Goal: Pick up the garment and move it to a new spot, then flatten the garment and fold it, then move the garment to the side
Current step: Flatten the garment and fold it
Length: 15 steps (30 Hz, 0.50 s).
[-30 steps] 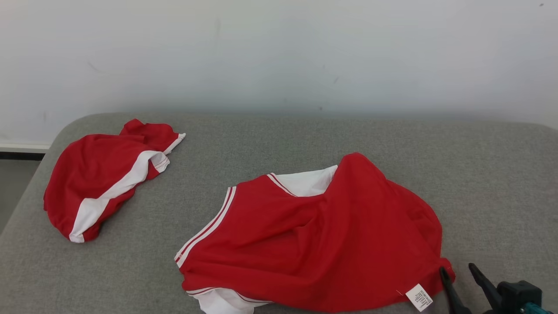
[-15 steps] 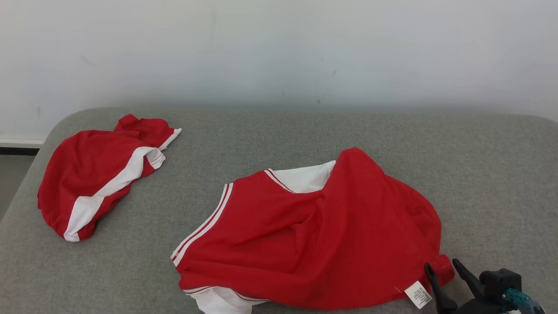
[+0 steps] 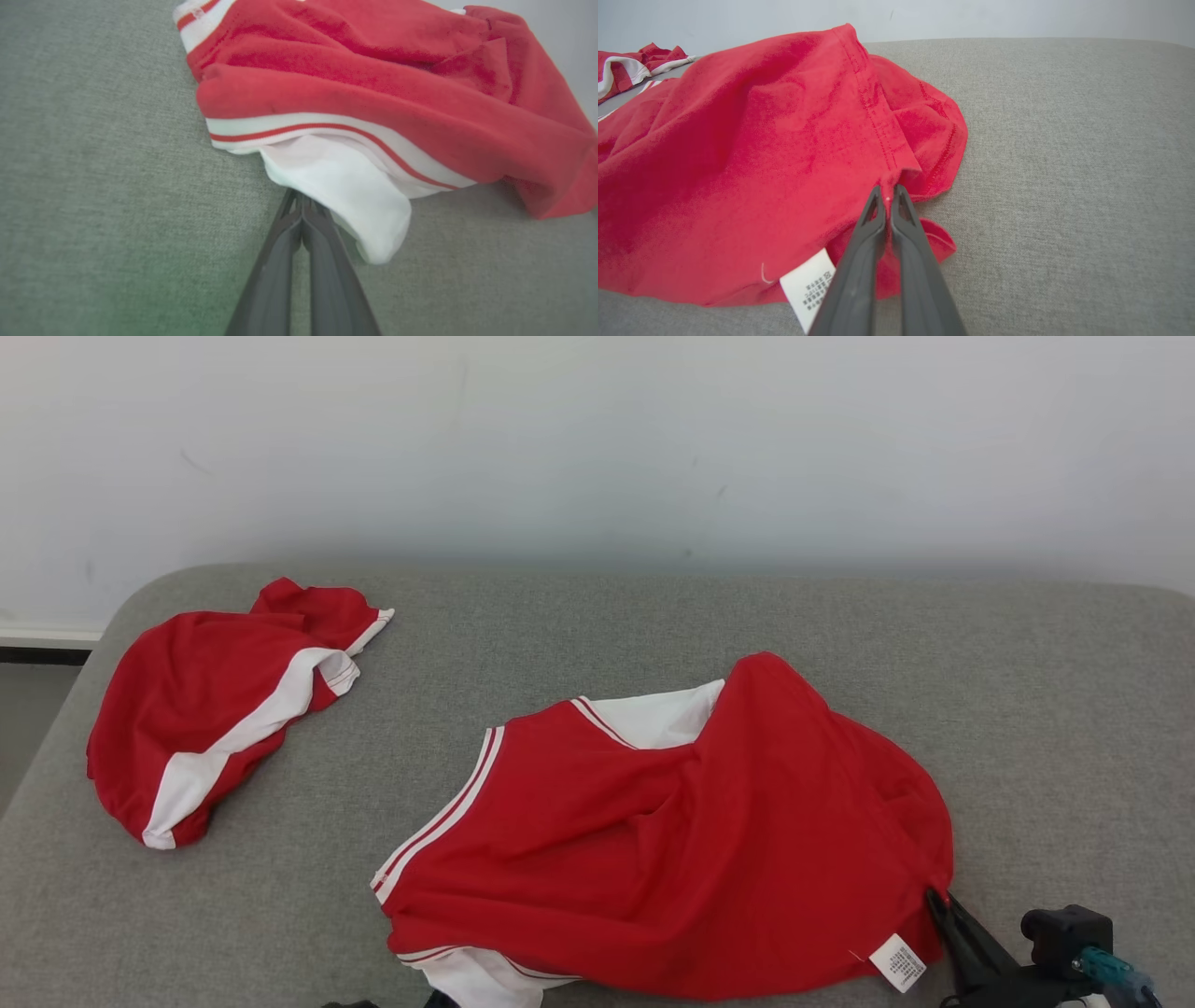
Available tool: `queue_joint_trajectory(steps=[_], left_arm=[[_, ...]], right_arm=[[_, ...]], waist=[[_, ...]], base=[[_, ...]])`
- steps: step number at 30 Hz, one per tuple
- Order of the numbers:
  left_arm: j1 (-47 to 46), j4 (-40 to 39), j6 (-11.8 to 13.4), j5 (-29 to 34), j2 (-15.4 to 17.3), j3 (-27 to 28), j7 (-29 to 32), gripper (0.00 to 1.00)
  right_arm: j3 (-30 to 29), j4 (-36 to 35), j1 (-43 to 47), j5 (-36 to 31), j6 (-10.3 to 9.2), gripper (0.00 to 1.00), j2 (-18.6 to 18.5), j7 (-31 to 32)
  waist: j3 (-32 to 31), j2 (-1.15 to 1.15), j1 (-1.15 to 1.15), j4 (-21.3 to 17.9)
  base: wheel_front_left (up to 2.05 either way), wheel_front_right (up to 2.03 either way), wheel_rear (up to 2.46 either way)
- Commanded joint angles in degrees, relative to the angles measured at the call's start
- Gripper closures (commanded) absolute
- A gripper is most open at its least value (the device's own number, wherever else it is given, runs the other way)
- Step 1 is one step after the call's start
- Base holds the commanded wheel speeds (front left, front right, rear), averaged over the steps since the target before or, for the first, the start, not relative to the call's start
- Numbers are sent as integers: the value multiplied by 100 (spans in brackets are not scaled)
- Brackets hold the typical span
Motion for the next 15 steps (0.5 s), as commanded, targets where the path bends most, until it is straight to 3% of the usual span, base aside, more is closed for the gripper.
queue_joint_trajectory(steps=[1,11,15], left_arm=[[-43,-43,-4,-81,-19,31,-17,100],[579,-1356,-4,-93,-1,940,-18,100],[755,-1716,-5,-6,36,1147,-18,100]], right_arm=[[-16,-39,59,5,-13,100,-11,0],[-485,-1364,667,-222,-13,100,-44,1],[-600,-1553,806,-232,-13,100,-2,0]], waist=[[-14,0,-1,0],[-71,0,-1,-97],[-72,0,-1,-118]], base=[[0,0,0],[0,0,0],[0,0,0]])
